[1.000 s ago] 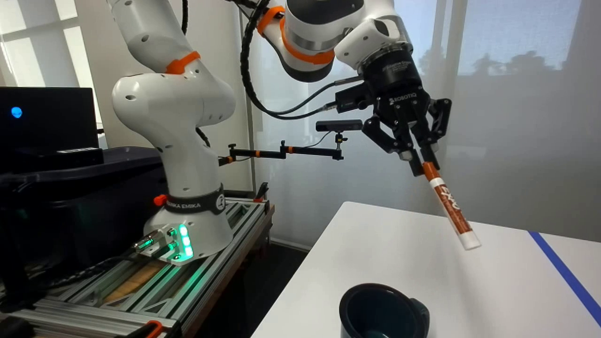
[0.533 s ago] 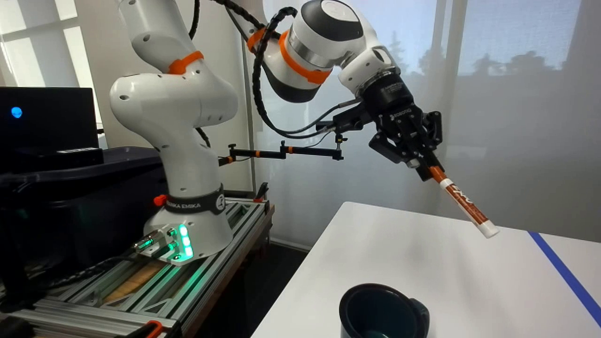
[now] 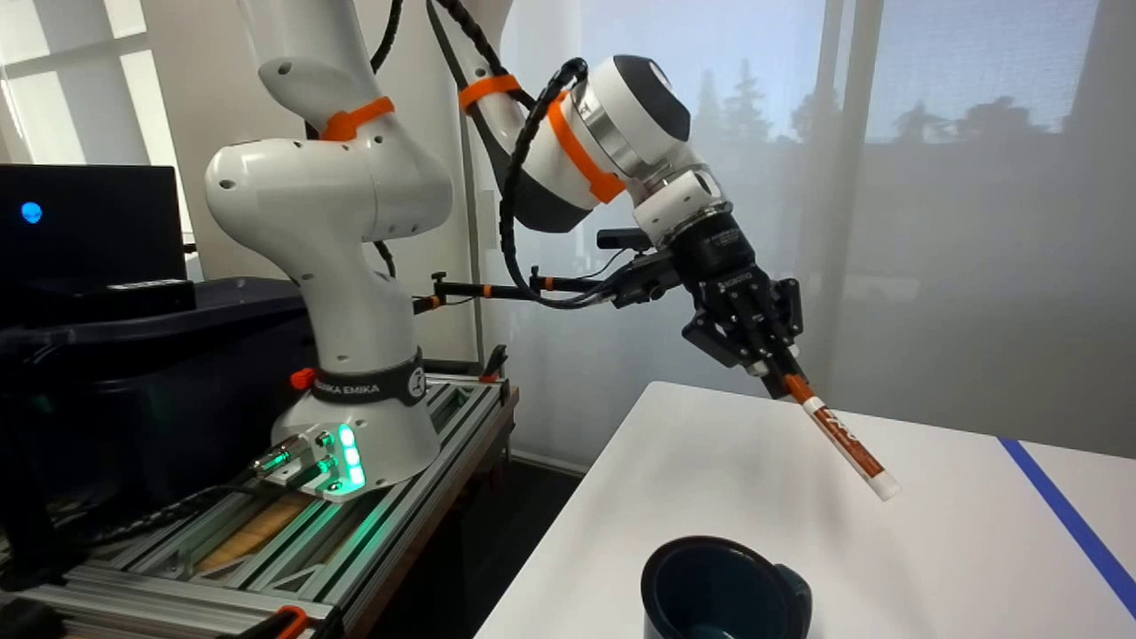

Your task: Remove the marker from the mug and put it on the table inside the border

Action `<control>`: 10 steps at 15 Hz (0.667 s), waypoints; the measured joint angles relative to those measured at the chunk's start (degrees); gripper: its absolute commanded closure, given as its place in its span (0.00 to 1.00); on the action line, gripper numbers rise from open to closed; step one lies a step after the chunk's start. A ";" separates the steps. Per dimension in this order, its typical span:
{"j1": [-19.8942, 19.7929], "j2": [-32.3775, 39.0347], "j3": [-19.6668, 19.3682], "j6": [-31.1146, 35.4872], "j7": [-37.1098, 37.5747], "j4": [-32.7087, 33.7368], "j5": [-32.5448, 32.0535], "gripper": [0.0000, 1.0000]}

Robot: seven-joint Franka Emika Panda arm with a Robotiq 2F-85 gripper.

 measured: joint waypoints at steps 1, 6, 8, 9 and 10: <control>0.00 1.50 0.09 0.00 1.30 0.35 -1.90 0.95; -0.01 9.00 0.04 -0.19 5.51 2.62 -9.41 0.95; -0.02 11.85 -0.10 -0.48 6.41 3.61 -11.57 0.95; -0.05 13.21 -0.17 -0.62 6.75 4.08 -12.45 0.95; -0.07 14.48 -0.28 -0.75 6.99 4.52 -13.13 0.95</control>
